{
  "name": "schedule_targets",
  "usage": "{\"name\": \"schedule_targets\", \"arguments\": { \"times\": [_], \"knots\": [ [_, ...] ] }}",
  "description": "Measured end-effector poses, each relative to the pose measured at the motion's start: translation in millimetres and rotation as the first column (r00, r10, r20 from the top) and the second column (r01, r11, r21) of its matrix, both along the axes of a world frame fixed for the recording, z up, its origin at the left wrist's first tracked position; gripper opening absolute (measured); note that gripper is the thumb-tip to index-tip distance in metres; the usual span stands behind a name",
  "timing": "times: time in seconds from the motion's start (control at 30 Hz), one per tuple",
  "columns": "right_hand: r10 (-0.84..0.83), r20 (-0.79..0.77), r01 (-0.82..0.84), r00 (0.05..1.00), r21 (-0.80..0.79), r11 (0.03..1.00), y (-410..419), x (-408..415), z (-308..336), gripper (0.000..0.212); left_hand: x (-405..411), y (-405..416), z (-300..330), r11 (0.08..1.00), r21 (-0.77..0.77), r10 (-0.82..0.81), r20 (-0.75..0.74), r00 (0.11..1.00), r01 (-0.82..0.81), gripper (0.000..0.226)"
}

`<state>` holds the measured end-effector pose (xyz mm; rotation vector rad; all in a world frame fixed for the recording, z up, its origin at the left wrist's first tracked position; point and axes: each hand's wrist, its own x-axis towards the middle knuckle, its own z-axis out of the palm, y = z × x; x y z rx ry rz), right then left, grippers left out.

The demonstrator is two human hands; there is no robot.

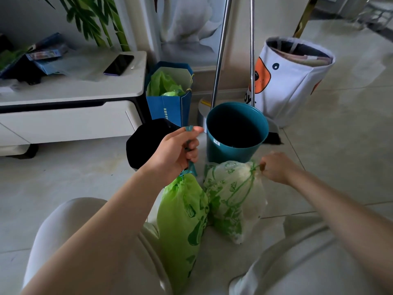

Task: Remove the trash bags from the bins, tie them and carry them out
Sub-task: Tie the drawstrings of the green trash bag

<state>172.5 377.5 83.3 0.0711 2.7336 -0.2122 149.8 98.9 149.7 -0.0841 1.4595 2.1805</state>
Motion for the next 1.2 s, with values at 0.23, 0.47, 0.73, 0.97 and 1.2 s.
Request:
{"name": "schedule_targets", "arguments": {
  "times": [0.23,0.47,0.73,0.97,1.2],
  "knots": [
    [-0.253,0.051,0.253,0.966,-0.378,0.891,-12.4,3.0,16.8,0.022,1.0,8.1,0.3,0.999,-0.014,-0.044,-0.004,0.999,0.044,0.014],
    [-0.143,0.332,0.316,0.932,-0.555,0.77,-32.6,16.9,12.3,0.013,5.0,10.6,1.5,0.999,-0.029,-0.037,-0.004,0.999,0.037,0.017],
    [0.301,0.053,-0.302,0.952,0.026,0.953,-45.6,27.8,-29.5,0.034,7.9,11.8,3.7,0.997,-0.057,-0.056,-0.022,0.998,0.055,0.016],
    [0.319,-0.148,-0.321,0.936,0.01,0.947,-54.0,25.3,-26.5,0.014,6.1,17.1,5.2,0.996,-0.056,-0.076,-0.028,0.997,0.075,0.013],
    [0.112,-0.221,-0.15,0.969,-0.163,0.975,-53.9,20.7,17.8,0.015,8.3,26.3,7.1,0.986,-0.092,-0.147,-0.067,0.987,0.14,0.014]
  ]
}}
